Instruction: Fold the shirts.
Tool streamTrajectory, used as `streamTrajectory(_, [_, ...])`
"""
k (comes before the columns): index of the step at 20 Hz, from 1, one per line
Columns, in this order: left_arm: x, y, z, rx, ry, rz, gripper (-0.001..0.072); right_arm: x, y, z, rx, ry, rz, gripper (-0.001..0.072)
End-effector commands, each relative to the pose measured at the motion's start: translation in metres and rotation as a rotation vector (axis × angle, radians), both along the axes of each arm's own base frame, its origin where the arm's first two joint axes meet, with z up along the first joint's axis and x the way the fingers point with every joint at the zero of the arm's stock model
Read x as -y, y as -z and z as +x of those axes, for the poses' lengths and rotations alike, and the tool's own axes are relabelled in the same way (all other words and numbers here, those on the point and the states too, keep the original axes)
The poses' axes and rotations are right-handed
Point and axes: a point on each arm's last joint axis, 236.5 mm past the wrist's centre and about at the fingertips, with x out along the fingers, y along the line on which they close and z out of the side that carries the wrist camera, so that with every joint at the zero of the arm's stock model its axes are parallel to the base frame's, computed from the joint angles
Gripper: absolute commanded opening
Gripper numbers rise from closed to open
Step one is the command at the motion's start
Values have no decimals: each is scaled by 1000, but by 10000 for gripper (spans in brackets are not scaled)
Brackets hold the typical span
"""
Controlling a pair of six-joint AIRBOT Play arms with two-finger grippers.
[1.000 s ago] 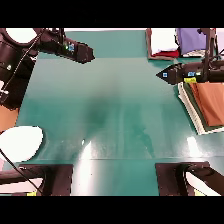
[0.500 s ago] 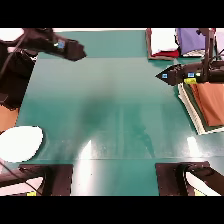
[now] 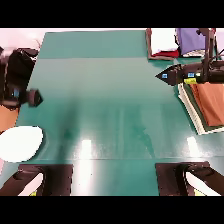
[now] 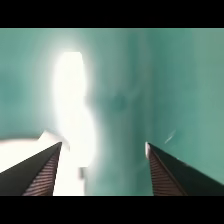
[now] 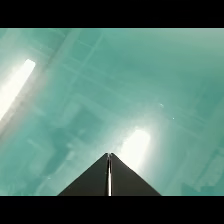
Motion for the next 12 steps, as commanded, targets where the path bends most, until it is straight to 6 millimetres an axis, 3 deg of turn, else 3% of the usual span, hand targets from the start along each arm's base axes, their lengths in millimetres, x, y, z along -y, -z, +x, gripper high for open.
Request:
streamTrajectory(1, [-55,63,-58,-184,-191,90,621,0,0,0,0,0,-1,20])
streamTrajectory(6, [-73,147,-105,-364,-271,87,621,0,0,1,2,1,-1,21])
streamTrajectory(9, [-81,166,-118,-395,-307,110,620,0,0,1,3,2,0,21])
streamTrajectory(10, [-81,166,-119,-396,-321,107,582,0,-1,1,5,4,1,21])
streamTrajectory(11, [-81,165,-118,-393,-326,105,370,0,-1,2,8,6,2,21])
streamTrajectory(12, [-80,164,-117,-389,-326,103,110,0,-1,2,9,6,2,21])
